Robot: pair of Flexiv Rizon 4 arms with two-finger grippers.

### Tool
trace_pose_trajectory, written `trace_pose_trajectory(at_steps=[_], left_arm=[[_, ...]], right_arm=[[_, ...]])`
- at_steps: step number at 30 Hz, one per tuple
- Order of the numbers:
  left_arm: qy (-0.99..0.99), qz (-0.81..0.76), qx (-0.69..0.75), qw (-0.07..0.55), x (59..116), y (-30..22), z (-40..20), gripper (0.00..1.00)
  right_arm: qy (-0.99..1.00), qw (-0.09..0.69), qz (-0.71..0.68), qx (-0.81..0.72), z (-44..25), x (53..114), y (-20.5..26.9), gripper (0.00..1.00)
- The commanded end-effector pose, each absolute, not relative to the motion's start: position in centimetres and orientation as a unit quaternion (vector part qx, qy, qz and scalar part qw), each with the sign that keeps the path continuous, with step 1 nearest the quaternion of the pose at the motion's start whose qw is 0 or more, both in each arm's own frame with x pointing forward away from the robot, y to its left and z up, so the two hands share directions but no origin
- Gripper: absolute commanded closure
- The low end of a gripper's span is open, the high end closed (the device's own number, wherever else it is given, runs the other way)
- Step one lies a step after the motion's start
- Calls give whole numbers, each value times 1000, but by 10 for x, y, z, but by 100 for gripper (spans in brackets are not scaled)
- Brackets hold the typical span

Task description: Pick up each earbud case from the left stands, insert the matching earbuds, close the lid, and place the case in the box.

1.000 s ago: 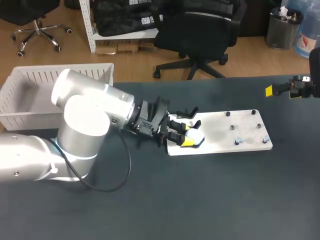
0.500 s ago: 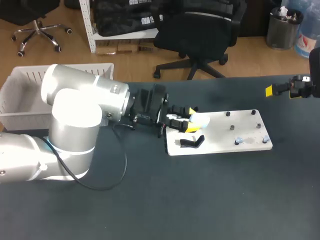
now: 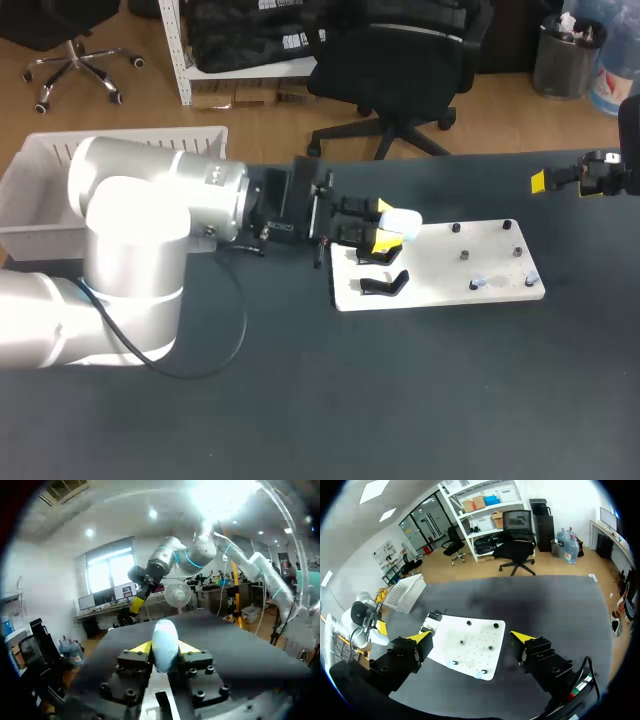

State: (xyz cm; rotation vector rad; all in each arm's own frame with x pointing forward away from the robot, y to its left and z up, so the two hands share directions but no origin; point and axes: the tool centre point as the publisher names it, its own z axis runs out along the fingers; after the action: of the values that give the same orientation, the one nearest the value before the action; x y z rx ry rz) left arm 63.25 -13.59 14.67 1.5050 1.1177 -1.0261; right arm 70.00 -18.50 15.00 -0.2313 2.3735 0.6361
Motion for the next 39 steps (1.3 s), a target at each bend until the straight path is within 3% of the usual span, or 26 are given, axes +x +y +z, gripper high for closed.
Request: trace_pose_trajectory(at_steps=[1,39], left_arm=[[456,-418,611,495,623,-127,152,100],[460,-467,556,511,614,-113,153,100]], right_arm=[[908,330,243,-88,150,700,-185,0],[908,330,243,-88,150,700,-185,0]])
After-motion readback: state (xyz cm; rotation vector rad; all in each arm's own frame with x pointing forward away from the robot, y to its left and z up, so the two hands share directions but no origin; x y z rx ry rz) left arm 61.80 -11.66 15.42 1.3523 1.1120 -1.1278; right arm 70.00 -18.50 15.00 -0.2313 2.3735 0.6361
